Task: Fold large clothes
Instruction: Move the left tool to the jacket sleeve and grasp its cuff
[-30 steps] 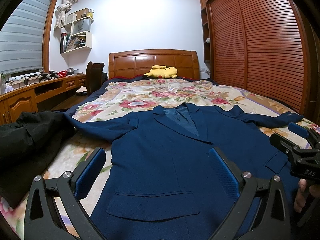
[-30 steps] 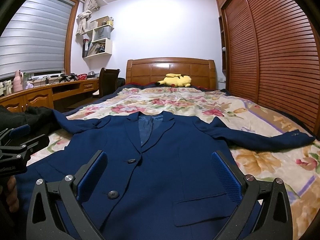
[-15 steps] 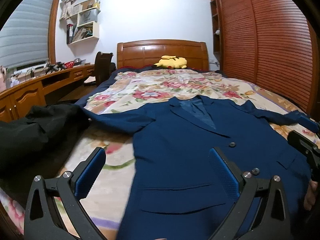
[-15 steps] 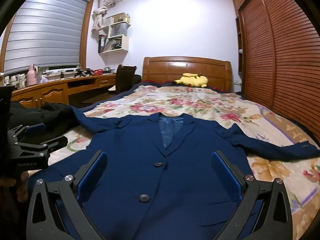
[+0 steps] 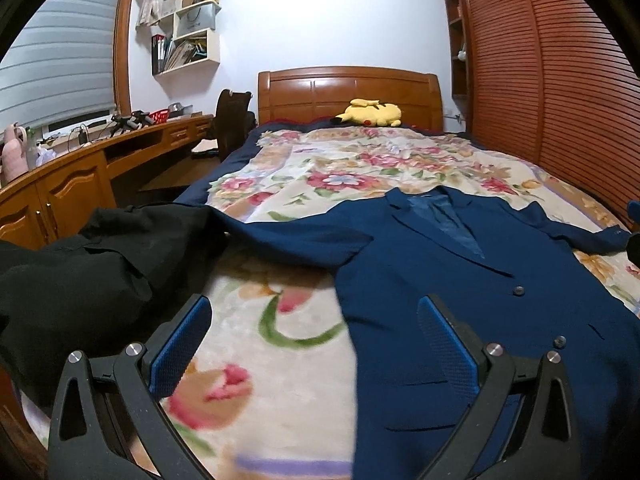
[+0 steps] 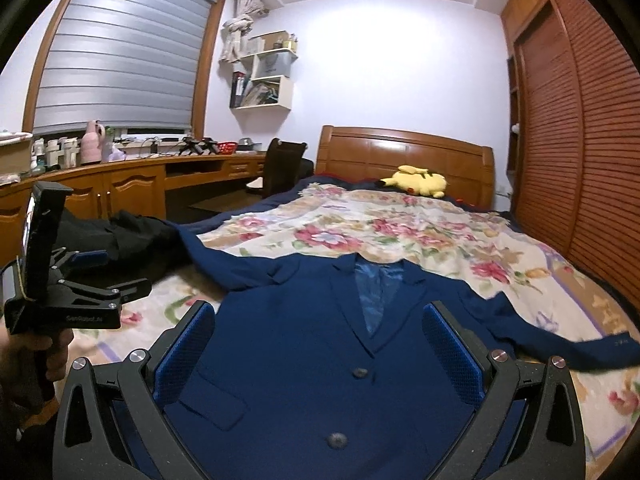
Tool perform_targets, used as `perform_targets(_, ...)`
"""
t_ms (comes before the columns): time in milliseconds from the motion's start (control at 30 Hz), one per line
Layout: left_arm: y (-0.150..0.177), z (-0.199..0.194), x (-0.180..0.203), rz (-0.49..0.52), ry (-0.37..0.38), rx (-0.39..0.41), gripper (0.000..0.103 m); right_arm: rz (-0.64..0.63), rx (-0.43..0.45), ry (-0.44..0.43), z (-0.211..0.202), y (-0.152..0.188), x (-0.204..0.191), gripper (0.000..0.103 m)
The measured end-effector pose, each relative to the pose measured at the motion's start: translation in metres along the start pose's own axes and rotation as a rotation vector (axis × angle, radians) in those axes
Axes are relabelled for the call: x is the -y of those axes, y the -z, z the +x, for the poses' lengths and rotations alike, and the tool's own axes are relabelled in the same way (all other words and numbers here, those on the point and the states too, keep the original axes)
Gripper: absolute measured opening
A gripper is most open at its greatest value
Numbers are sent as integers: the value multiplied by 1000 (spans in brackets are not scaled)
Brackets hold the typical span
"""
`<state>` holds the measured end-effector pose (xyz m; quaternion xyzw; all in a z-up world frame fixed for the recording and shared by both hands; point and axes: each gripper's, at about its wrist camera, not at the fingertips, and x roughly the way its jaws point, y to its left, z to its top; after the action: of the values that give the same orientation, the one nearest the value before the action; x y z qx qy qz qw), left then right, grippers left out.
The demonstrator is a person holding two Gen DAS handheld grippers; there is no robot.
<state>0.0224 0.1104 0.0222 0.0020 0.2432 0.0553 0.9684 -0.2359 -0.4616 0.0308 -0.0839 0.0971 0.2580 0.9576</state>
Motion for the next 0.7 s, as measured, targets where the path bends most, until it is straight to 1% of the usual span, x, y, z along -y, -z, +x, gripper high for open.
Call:
perform_targets(100, -5, 9, -13, -20, 9, -19, 103, -16, -20, 13, 18, -1, 0, 103)
perform_targets(233, -8, 24, -24, -40, 28, -40, 103, -19, -54, 5, 43, -2, 1, 103)
perform_targets(433, -19, 53, -41, -89, 60, -92, 103, 9, -106, -42, 78, 9, 13, 103)
perform_targets(567, -29, 74, -47, -100, 49, -101, 103, 4, -129, -67, 93, 24, 25, 103)
perform_targets(700, -39, 98, -49, -103, 48, -119, 103, -4, -166, -83, 111, 26, 30, 103)
